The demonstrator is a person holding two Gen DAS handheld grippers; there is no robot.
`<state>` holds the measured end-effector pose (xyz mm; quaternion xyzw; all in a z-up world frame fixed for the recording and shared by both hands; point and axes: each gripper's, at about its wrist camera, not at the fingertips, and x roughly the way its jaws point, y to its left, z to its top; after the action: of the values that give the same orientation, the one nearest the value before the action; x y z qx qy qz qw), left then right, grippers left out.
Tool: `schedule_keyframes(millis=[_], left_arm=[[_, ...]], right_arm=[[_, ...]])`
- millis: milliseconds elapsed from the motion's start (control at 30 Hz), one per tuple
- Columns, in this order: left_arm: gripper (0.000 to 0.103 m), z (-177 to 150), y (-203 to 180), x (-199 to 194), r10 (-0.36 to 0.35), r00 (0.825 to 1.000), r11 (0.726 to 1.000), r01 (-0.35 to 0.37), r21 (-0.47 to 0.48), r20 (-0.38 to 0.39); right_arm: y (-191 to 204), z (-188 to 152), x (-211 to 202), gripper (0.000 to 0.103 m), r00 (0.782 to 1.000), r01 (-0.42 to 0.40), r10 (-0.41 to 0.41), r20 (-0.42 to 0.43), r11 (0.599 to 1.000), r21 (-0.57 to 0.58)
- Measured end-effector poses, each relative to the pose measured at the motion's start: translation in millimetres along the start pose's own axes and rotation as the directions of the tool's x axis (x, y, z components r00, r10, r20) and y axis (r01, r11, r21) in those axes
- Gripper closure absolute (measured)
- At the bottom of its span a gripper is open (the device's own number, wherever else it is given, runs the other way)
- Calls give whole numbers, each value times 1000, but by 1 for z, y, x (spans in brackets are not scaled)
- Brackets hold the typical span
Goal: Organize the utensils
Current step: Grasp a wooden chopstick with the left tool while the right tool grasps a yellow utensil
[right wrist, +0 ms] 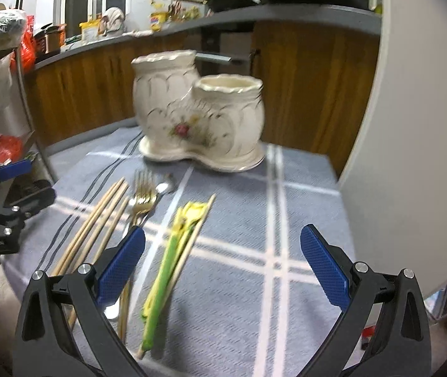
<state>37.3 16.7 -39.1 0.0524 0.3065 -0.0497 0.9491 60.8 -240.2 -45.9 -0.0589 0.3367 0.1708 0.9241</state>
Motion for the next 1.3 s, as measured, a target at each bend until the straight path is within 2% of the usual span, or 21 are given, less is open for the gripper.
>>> schedule_keyframes(millis=[100,267,300,367,433,567,767,1000,1067,1300], left_arm=[[6,-1,-4,5,7,1000,999,-6,34,-27],[8,-1,-12,13,15,997,996,-9,86,-72],[10,-2,-13,14,3,997,996,4,87,-79],[20,-3,-14,18,-15,994,995,24,92,-105],[24,-5,-16,21,-32,991,995,44,93,-127],[41,-5,-16,24,-74,983,994,87,70,-166],[60,-5,-17,26,-121,972,989,136,59,-200],[69,-5,-24,29,-154,959,985,168,41,-238],[73,-5,-26,33,-129,958,988,145,46,-255],[73,1,-37,38,-74,961,990,103,96,-266]], right_arm=[[6,-1,6,10,1000,-12,11,-19,1000,-13],[15,-1,22,39,993,-74,72,-95,997,-21],[17,-2,25,41,991,-77,74,-109,997,-27],[21,-3,31,53,988,-87,81,-133,996,-38],[24,-3,35,64,984,-101,94,-148,994,-40],[28,-5,39,79,982,-113,104,-160,992,-50],[33,-4,41,84,976,-137,125,-180,989,-56],[32,-5,48,84,971,-143,131,-201,989,-43],[32,-5,49,84,971,-140,128,-200,989,-45],[32,-3,56,84,968,-147,137,-208,988,-34]])
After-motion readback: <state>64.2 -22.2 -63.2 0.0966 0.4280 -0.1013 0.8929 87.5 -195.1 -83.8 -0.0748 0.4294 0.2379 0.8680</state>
